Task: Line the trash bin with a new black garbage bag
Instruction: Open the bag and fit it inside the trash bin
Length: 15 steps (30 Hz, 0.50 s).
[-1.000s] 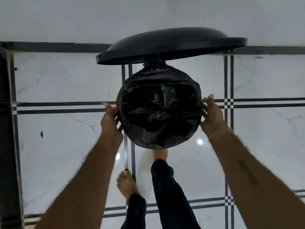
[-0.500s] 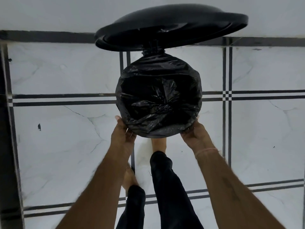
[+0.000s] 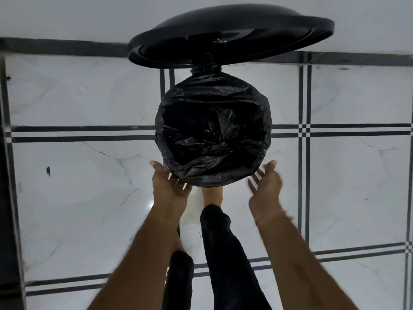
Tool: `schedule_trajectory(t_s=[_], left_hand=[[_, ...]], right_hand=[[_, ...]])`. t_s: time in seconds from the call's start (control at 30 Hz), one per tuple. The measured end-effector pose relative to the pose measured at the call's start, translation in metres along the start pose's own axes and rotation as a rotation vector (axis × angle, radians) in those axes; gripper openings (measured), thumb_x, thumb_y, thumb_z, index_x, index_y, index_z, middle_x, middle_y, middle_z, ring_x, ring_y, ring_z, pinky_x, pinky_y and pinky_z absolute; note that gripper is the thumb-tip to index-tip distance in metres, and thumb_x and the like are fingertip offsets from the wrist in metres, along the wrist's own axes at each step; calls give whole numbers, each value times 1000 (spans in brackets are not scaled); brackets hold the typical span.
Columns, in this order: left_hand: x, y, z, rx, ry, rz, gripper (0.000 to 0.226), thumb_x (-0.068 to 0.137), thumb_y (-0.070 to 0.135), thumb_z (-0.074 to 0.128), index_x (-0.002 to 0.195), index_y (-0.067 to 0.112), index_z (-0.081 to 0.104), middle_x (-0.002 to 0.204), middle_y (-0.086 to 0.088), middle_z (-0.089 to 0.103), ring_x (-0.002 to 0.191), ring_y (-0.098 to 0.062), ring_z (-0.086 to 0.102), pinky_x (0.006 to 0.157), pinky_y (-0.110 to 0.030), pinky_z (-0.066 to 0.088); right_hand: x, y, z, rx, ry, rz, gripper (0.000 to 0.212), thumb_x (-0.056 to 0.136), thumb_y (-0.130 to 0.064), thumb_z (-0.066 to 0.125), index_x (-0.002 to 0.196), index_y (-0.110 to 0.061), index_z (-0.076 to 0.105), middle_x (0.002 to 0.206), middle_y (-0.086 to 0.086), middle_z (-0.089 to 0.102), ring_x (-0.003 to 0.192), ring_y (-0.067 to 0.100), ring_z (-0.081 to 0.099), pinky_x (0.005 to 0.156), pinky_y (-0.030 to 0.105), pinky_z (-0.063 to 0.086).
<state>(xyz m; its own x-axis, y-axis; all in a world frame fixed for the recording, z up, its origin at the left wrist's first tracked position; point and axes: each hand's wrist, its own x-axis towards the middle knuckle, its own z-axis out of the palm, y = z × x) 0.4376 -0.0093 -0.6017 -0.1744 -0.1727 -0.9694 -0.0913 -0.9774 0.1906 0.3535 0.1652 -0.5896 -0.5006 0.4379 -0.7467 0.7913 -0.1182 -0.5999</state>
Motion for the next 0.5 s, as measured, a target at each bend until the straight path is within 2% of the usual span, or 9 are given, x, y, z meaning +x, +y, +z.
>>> schedule_trajectory(t_s=[0.03, 0.07, 0.1, 0.13, 0.2, 0.27, 0.37, 0.43, 0.5], left_hand=[[-2, 4, 1, 30, -7, 31, 65, 95, 72, 44, 124, 19, 68, 124, -5, 70, 115, -25, 66, 97, -43, 54], [-3, 7, 2, 63, -16, 66, 60, 96, 70, 45, 120, 20, 68, 125, -4, 69, 116, -25, 65, 99, -43, 53], [-3, 11, 2, 93, -31, 96, 54, 98, 65, 46, 119, 20, 68, 125, -4, 69, 117, -25, 65, 98, -43, 54], [-3, 14, 2, 123, -50, 120, 50, 100, 60, 47, 123, 19, 66, 126, -5, 69, 119, -26, 65, 95, -41, 55], [-1, 16, 2, 166, -85, 149, 49, 103, 52, 48, 134, 17, 61, 131, -6, 69, 123, -28, 65, 86, -36, 58], [3, 17, 0, 174, -103, 168, 48, 104, 50, 48, 137, 18, 61, 130, -3, 72, 122, -24, 67, 82, -32, 59], [13, 16, -4, 170, -120, 183, 43, 104, 47, 49, 135, 20, 63, 127, 3, 74, 121, -18, 68, 79, -30, 61], [19, 14, -7, 148, -131, 184, 39, 104, 45, 50, 130, 20, 65, 126, 4, 74, 120, -17, 68, 77, -30, 62], [23, 12, -9, 140, -154, 191, 35, 103, 45, 51, 124, 22, 67, 124, 6, 75, 120, -15, 69, 82, -33, 61]], right_hand=[[-16, -6, -4, -161, 26, -304, 26, 106, -41, 52, 110, -17, 61, 115, 2, 65, 99, 16, 62, 91, 30, 52], [-29, -11, -5, -273, -60, -603, 22, 105, -36, 56, 112, -16, 61, 114, 2, 64, 100, 16, 61, 88, 26, 51], [-36, -14, 0, -366, -239, -781, 22, 104, -33, 59, 115, -14, 63, 115, 3, 63, 102, 15, 62, 86, 22, 51], [-39, -18, 10, -467, -440, -839, 24, 103, -34, 60, 118, -16, 66, 116, 1, 64, 107, 14, 62, 88, 23, 51], [-24, -21, 41, -807, -751, -803, 32, 99, -50, 59, 124, -33, 67, 124, -8, 65, 120, 15, 60, 102, 33, 50], [2, -18, 80, -1140, -914, -687, 41, 93, -66, 54, 129, -46, 60, 138, -9, 59, 133, 18, 54, 114, 41, 43], [38, -9, 122, -1397, -946, -446, 49, 93, -71, 50, 138, -50, 55, 155, -6, 49, 145, 25, 44, 122, 40, 32], [58, -2, 139, -1453, -923, -311, 52, 100, -62, 49, 148, -41, 52, 162, -3, 43, 150, 27, 38, 122, 35, 24], [75, 6, 148, -1534, -872, -335, 57, 102, -60, 46, 154, -36, 47, 167, -2, 36, 154, 26, 31, 125, 34, 17]])
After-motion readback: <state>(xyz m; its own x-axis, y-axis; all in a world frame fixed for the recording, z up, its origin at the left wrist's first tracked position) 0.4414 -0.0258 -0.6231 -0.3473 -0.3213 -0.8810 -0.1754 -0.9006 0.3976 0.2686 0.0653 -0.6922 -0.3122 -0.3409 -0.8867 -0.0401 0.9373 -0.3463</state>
